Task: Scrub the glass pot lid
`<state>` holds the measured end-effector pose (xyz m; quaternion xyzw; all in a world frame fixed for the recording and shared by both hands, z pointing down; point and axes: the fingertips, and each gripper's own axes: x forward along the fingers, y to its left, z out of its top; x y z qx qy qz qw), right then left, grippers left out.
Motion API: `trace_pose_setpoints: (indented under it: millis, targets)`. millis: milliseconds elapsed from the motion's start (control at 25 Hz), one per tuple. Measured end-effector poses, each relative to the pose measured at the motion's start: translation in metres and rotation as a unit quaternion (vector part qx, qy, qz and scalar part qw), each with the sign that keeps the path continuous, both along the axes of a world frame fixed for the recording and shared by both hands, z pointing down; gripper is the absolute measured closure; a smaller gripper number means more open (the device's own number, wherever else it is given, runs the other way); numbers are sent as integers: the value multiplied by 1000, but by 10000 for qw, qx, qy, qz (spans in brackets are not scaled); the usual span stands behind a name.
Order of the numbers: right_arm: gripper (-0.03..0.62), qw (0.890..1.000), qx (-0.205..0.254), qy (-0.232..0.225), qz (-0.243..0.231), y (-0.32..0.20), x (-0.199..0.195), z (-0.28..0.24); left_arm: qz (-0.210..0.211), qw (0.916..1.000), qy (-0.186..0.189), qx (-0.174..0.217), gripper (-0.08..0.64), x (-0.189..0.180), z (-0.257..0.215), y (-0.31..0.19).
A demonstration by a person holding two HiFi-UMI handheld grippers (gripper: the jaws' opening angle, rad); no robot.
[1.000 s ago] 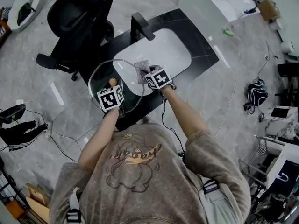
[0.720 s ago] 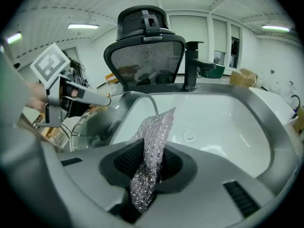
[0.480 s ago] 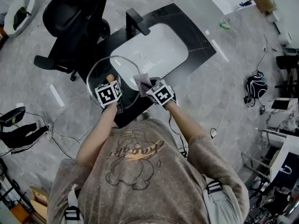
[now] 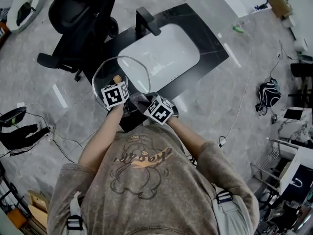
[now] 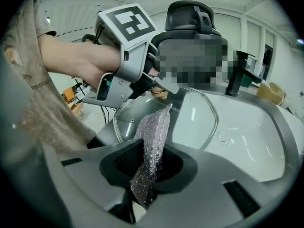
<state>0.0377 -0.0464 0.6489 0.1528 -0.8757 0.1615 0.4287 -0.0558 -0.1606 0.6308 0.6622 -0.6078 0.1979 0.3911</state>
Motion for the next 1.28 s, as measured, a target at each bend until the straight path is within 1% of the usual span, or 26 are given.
trace_pose_setpoints:
  millis: [120, 200, 280, 520, 760, 840, 920, 1080, 1280]
  targets:
    - [506, 9990, -317, -303, 1, 10, -8, -12, 35, 10000, 13, -45, 318, 1, 2, -1]
    - [506, 9971, -499, -547, -153, 20, -19, -21, 23, 10000, 29, -54, 318, 0, 2, -1]
    - [506, 9957, -571, -670, -292, 28, -31, -24, 1, 10000, 40, -73, 318, 0, 2, 0]
    - [506, 9949, -635, -629, -461, 32, -51, -11, 44, 9998, 65, -160, 318, 1, 3, 1]
    - [506, 9938, -693, -702, -506, 19, -70, -8, 19, 9999, 30, -154, 318, 1, 3, 0]
    - [506, 9935, -668, -654, -651, 19, -75, -9, 71, 9999, -11, -135, 311, 1, 2, 1]
    - [506, 9931, -626, -623, -770, 20, -77, -8, 93, 9999, -13, -125, 310, 1, 1, 2]
    - [505, 9928, -620, -631, -806, 19, -78, -6, 54, 9999, -16, -91, 311, 0, 1, 1]
    - [499, 9926, -798, -596, -691, 14, -72, 1, 23, 9999, 51, -93, 311, 0, 2, 1]
